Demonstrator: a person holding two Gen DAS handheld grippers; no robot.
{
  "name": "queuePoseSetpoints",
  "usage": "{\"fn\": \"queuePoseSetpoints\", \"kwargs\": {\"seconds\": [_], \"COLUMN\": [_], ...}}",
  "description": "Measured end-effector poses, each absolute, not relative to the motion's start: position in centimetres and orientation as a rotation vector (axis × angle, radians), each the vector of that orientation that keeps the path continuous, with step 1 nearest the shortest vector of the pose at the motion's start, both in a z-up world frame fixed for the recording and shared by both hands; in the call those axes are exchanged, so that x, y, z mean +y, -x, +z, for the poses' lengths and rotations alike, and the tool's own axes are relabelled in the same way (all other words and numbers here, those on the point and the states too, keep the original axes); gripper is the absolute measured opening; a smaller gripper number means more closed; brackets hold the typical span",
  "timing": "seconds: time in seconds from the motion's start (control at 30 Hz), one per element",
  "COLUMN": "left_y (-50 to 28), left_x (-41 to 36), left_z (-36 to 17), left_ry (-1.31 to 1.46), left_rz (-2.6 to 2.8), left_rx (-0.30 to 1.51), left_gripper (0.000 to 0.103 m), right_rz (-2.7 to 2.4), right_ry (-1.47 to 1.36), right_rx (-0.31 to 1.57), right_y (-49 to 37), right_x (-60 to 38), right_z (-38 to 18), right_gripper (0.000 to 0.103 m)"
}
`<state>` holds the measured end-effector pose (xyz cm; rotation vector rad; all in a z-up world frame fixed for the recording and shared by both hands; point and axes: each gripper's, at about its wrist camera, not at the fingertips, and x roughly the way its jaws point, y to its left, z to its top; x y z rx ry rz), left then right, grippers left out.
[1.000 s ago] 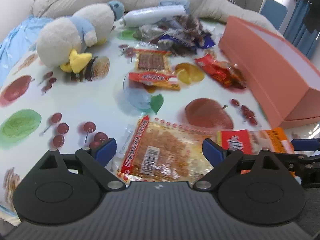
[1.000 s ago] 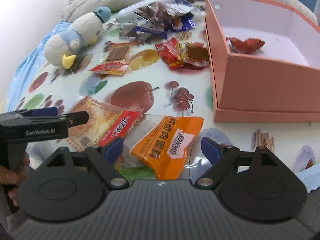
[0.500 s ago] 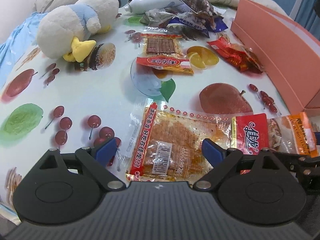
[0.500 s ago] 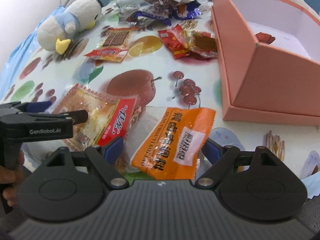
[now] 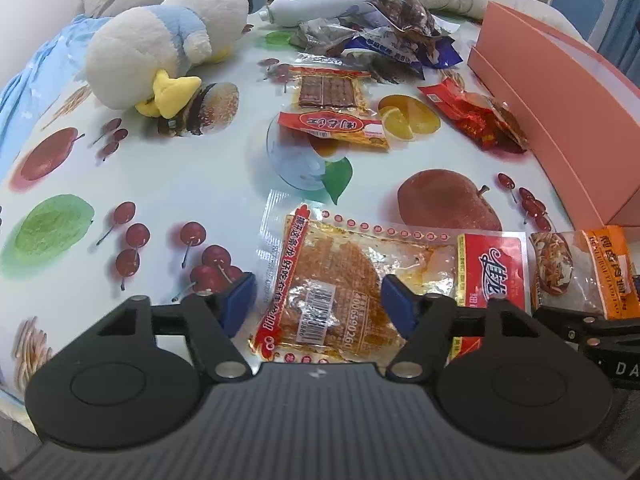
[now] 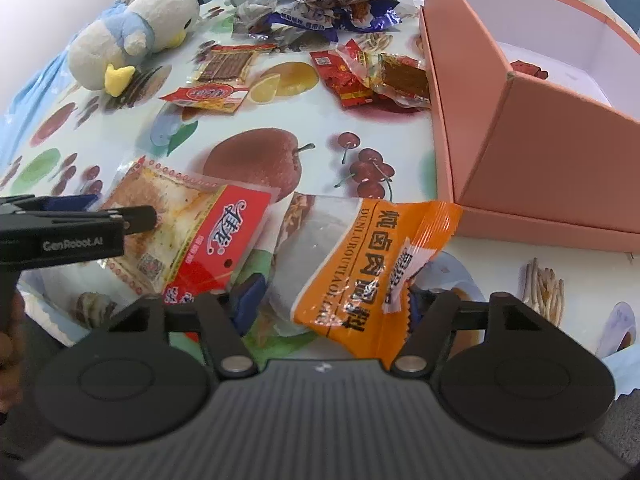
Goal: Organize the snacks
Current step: 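Close the right tool on the orange bag while the left tool grasps the clear red-label bag, then lift both held bags and carry them over the pink box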
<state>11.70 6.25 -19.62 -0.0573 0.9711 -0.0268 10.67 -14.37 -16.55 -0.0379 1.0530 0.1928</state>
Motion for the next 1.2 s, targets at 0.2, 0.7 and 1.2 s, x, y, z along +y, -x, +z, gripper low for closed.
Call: {"fn": "queuePoseSetpoints", "kwargs": {"seconds": [0.2, 0.7, 1.2], "left_y": [-11.4, -10.3, -8.9], "left_x": [5.7, 4.7, 3.7], "left_z": [-19.1, -15.9, -7.4], "left_ry": [0.103, 0.272, 0.264], "left_rz": [-0.043, -0.05, -0.044], "left_rx": [0.982, 0.991, 0.862], "left_gripper": [0.054, 0.024, 0.021], "right_rz": [0.193, 0.189, 0.194], "right_ry": [0.031, -0.002, -0.085], "right_rx": [1.037, 0.962, 0.83], "right_y": [-10.3, -9.4, -7.6], "right_x": [-14.9, -16.8, -19.9], "right_z": [-16.0, -12.3, -4.9], "right_gripper": [0.066, 0.066, 0.066]}}
